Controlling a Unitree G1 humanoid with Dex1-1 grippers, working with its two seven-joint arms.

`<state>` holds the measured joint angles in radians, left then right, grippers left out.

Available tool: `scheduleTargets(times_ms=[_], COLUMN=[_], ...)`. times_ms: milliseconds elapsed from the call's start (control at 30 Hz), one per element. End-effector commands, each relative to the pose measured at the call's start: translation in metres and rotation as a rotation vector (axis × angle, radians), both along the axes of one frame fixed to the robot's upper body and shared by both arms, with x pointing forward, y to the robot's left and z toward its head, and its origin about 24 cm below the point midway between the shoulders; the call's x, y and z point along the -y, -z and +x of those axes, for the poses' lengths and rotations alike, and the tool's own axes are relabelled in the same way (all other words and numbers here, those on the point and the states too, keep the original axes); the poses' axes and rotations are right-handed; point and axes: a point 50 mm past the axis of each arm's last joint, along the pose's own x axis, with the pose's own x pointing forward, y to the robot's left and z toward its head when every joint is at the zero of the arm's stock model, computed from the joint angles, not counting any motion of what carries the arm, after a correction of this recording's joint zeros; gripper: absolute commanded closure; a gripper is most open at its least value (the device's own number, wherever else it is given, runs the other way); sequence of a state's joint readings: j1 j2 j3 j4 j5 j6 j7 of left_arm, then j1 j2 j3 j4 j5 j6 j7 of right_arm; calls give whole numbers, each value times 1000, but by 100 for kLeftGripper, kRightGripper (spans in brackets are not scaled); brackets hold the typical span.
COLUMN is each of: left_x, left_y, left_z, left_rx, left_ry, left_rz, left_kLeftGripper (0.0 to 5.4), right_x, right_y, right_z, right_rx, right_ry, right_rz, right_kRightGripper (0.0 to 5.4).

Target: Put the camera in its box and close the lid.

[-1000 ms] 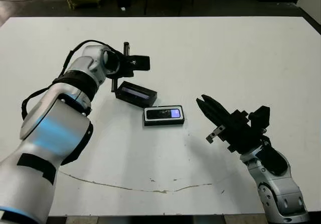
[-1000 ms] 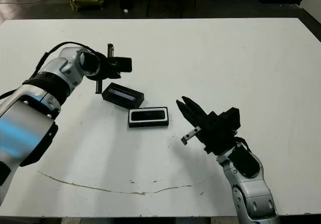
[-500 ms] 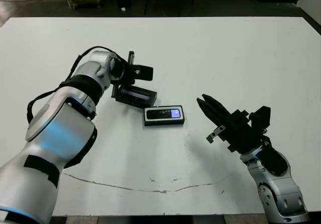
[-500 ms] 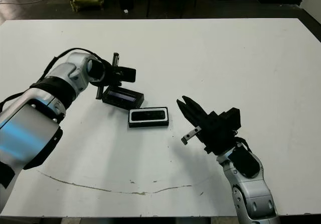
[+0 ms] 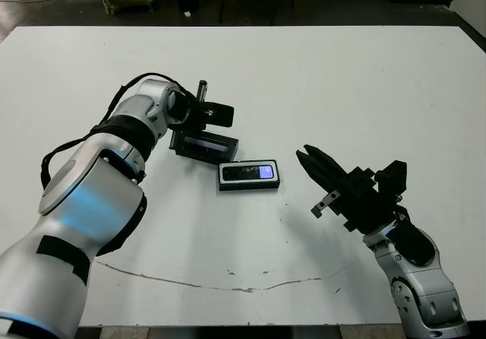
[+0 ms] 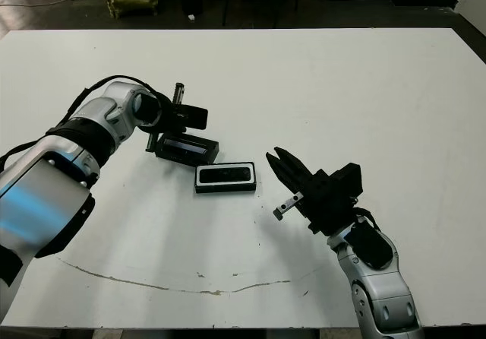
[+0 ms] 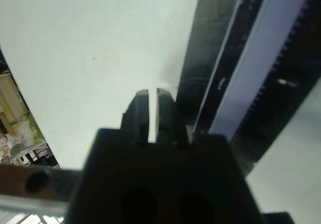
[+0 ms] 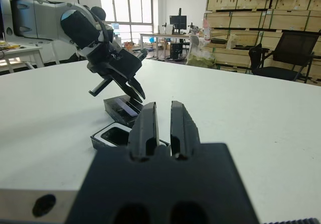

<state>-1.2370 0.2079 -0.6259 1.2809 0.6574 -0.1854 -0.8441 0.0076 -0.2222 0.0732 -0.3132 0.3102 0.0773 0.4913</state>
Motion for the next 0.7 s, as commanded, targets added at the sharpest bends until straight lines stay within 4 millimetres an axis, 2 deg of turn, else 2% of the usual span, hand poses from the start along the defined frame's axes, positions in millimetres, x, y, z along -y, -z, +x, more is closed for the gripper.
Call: scheduleTargets(times_ms=[33, 700], left_x=[-9, -14], left_y=[7, -1], left_z=[-4, -12], left_rx=[-66, -160], left_ry=[-15, 71], left_rz=[36, 53], left_kLeftGripper=[540, 540], right_x=[2, 1], right_y=[3, 4], right_z=[-1, -2], right_rx=[-23, -22], right_ry=[15, 8], right_rz=[-31, -18], right_kRightGripper=[539, 539])
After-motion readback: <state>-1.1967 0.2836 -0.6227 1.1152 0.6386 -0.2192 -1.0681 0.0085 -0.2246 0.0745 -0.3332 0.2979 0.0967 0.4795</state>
